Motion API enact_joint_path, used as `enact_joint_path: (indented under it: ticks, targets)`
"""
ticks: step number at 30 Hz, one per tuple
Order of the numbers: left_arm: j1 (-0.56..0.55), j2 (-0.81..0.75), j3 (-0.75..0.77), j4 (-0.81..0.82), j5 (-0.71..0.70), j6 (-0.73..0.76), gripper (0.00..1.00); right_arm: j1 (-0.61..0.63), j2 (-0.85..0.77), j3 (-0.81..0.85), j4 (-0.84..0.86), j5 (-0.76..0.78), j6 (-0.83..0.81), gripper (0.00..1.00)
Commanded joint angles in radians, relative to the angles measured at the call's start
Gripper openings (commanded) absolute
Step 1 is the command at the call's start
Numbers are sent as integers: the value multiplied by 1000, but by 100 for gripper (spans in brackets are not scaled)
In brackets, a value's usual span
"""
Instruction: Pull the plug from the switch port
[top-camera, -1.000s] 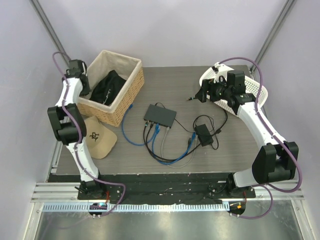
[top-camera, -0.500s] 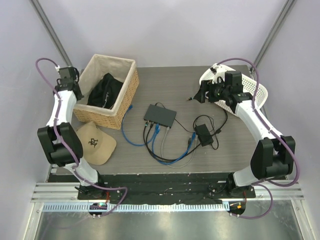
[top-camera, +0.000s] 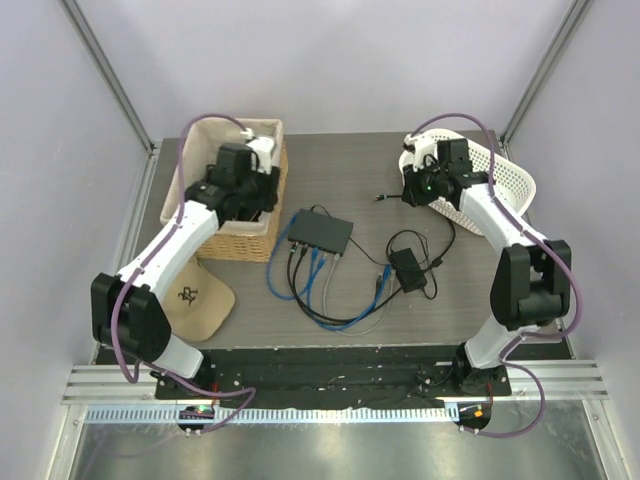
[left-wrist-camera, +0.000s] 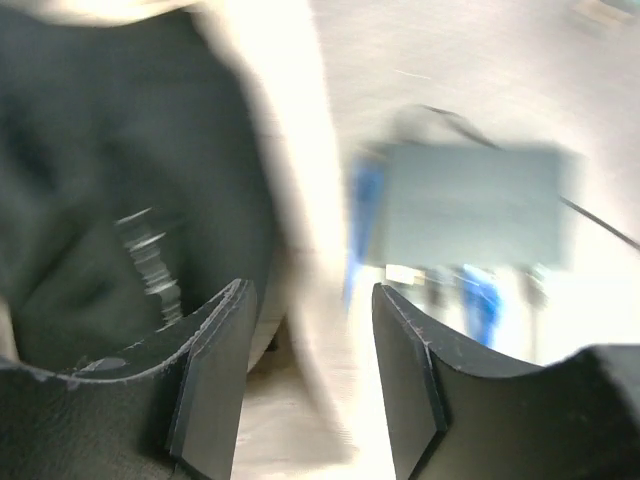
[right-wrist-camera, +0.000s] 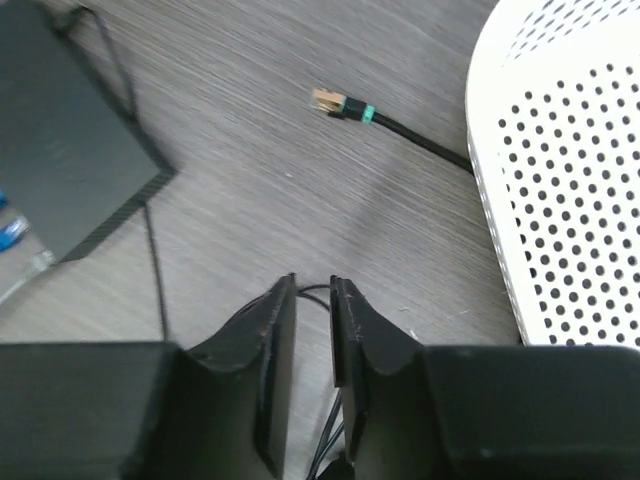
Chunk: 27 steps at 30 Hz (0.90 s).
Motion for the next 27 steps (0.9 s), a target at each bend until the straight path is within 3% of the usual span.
enact_joint_path:
  ticks: [1,7,11,17,21,24,25,26,27]
  targets:
    - [-91,-11,-47,-5,166,45,55,2,102,71,12,90,-34,23]
    - [-102,-43,-102,16,170,17,55,3,301,214,84,208,33,20]
    - [-101,-62,-128,10,102,69,55,8,386,300,119,308,15,19]
    - [-43,-72,-145,28,-8,136,55,-19,493,389,265,565,-45,13]
    - [-15,-56,-118,24,-20,163,55,-50,576,513,233,486,-54,13]
    - [-13,-42,-84,7,5,171,55,-38,562,556,164,316,7,18]
    - [-12,-43,-69,-14,67,169,55,-14,524,547,153,284,39,20]
    - [-12,-61,-23,-24,115,159,53,0,504,515,147,224,49,32]
    - [-10,-69,-4,-19,159,145,54,17,478,497,130,202,56,36]
